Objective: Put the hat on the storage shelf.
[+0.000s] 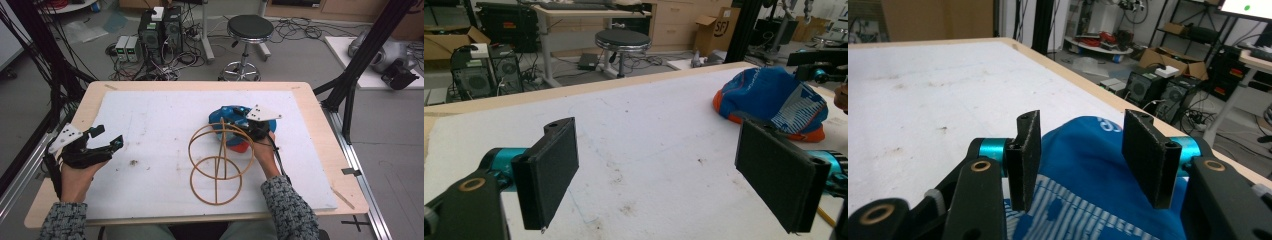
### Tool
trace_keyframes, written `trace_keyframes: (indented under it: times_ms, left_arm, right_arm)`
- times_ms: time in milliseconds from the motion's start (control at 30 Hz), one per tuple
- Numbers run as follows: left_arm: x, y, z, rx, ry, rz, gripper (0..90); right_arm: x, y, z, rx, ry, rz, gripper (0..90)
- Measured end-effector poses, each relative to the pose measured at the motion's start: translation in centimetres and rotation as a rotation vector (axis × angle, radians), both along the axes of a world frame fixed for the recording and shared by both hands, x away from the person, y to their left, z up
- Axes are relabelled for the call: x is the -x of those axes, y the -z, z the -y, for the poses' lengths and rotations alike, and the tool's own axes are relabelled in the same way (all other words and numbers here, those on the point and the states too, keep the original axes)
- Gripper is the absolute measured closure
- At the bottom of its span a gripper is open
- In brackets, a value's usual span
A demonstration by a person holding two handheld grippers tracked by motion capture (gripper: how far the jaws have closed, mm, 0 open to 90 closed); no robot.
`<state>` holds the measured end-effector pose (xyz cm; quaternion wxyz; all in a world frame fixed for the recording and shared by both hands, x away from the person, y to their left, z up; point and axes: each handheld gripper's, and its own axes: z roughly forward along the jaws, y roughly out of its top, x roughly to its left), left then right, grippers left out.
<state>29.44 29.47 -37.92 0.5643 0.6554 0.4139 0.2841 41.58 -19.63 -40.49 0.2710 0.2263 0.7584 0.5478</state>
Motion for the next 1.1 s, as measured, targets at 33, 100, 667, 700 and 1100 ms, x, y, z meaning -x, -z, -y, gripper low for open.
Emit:
trace_keyframes:
  times_ms: [33,100,667,700,1100]
  left_arm:
    - [0.0,0.0,0.0,-0.001,-0.001,0.000,17.7]
    - [0.0,0.0,0.0,-0.001,0.001,0.000,17.8]
    - [0.0,0.0,0.0,-0.001,0.002,0.001,17.8]
    - [0.0,0.0,0.0,0.000,0.002,0.001,17.7]
    - [0.0,0.0,0.0,-0.001,0.001,0.001,17.8]
  right_arm:
    - [0.0,0.1,-0.3,0.017,0.001,0.006,49.5]
    - [-0.1,0.3,-0.5,0.028,0.007,0.010,49.4]
    - [-0.7,0.7,-1.6,0.118,0.059,-0.020,80.4]
    - [-0.7,0.7,-1.7,0.124,0.053,-0.028,85.1]
    - [-0.8,-0.4,-0.7,0.029,0.084,-0.058,89.4]
